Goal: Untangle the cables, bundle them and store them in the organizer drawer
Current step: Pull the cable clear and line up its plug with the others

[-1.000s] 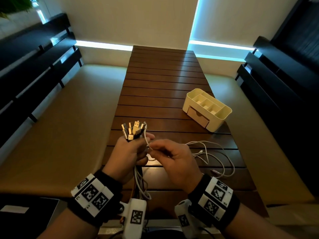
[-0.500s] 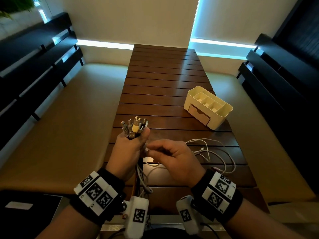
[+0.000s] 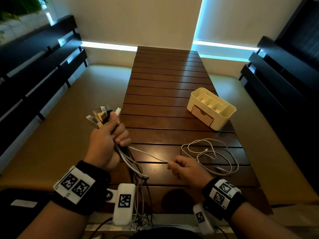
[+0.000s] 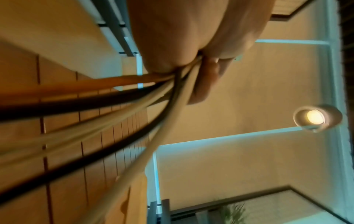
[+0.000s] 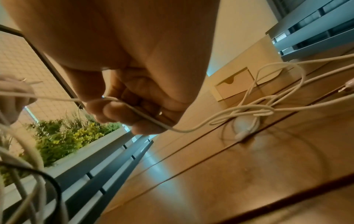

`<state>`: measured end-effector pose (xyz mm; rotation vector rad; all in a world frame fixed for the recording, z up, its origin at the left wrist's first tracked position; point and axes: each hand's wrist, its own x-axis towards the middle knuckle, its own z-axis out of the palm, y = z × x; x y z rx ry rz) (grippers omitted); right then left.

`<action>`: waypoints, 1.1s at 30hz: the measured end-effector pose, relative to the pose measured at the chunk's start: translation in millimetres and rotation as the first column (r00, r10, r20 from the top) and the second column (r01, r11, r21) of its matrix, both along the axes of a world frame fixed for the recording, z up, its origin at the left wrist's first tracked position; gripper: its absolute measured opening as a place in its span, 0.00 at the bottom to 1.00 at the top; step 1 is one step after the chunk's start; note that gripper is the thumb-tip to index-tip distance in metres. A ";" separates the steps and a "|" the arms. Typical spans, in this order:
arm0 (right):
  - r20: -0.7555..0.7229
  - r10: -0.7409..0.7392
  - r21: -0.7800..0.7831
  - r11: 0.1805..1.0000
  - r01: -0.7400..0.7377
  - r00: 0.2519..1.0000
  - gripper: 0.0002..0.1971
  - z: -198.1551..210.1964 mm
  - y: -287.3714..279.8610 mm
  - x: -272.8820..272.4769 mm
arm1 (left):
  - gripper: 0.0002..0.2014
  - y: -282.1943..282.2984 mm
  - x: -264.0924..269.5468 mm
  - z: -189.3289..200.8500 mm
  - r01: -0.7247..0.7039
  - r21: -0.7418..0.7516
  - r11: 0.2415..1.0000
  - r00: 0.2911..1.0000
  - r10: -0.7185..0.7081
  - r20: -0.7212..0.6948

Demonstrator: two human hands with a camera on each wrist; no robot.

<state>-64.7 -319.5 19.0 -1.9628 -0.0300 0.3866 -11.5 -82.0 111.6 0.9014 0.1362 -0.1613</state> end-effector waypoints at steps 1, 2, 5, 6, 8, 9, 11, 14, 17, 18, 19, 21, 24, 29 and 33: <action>0.022 -0.016 -0.035 0.999 0.016 1.000 0.11 3.5 -1.0 1.6 | 0.15 1.7 -0.5 -0.9 0.029 0.044 0.999 1.000 -0.029 0.009; 0.060 -0.027 -0.076 0.997 0.031 0.998 0.12 9.4 -0.1 4.0 | 0.13 1.7 -1.7 -2.8 0.059 0.112 0.992 0.998 -0.061 0.019; 0.185 -0.020 -0.110 0.993 0.041 0.982 0.11 33.7 11.3 9.3 | 0.08 -8.6 -7.0 -10.5 0.149 0.391 0.908 0.981 -0.186 0.059; 0.211 -0.011 -0.084 0.996 0.030 0.977 0.10 42.7 16.6 9.7 | 0.05 -13.0 -9.0 -13.1 0.163 0.480 0.862 0.972 -0.223 0.071; 0.253 0.012 -0.024 1.000 -0.006 0.967 0.08 59.0 26.8 9.4 | 0.07 -19.0 -12.5 -17.8 0.170 0.617 0.768 0.957 -0.277 0.082; 0.276 0.026 -0.002 1.000 -0.026 0.961 0.08 65.2 31.0 8.9 | 0.08 -20.3 -13.6 -20.0 0.171 0.658 0.733 0.949 -0.303 0.091; 0.313 0.054 0.002 0.998 -0.057 0.948 0.07 73.0 36.6 8.0 | 0.11 -21.2 -15.5 -20.3 0.172 0.706 0.687 0.927 -0.355 0.120; 0.338 0.073 -0.025 0.997 -0.069 0.938 0.07 73.5 37.2 7.8 | 0.07 -18.9 -16.5 -16.6 0.186 0.694 0.696 0.914 -0.382 0.138; 0.343 0.067 -0.024 0.998 -0.062 0.937 0.08 70.1 34.4 9.7 | 0.09 -14.2 -15.8 -13.5 0.263 0.708 0.656 0.874 -0.472 0.112; 0.340 0.068 -0.029 0.998 -0.062 0.938 0.08 69.2 33.9 10.8 | 0.11 -12.7 -15.4 -12.4 0.283 0.724 0.629 0.864 -0.494 0.092; 0.335 0.072 -0.035 0.997 -0.064 0.939 0.07 68.3 34.0 11.7 | 0.12 -11.1 -14.3 -12.3 0.292 0.744 0.601 0.861 -0.505 0.070; 0.330 0.082 -0.048 0.996 -0.070 0.940 0.07 67.4 34.9 13.2 | 0.13 -7.9 -12.5 -11.2 0.296 0.778 0.555 0.860 -0.510 0.036; 0.350 0.097 -0.054 0.995 -0.083 0.932 0.06 68.7 36.2 14.0 | 0.12 -5.0 -11.8 -10.3 0.335 0.767 0.547 0.851 -0.526 0.003; 0.323 0.050 0.026 0.998 -0.062 0.945 0.04 64.9 32.5 18.4 | 0.12 -0.7 -5.8 -16.9 0.256 0.697 0.669 0.924 -0.381 0.027; 0.286 -0.046 -0.031 0.998 0.057 0.957 0.07 50.1 8.9 22.6 | 0.11 17.2 4.4 -18.7 0.093 0.492 0.865 0.986 -0.147 0.072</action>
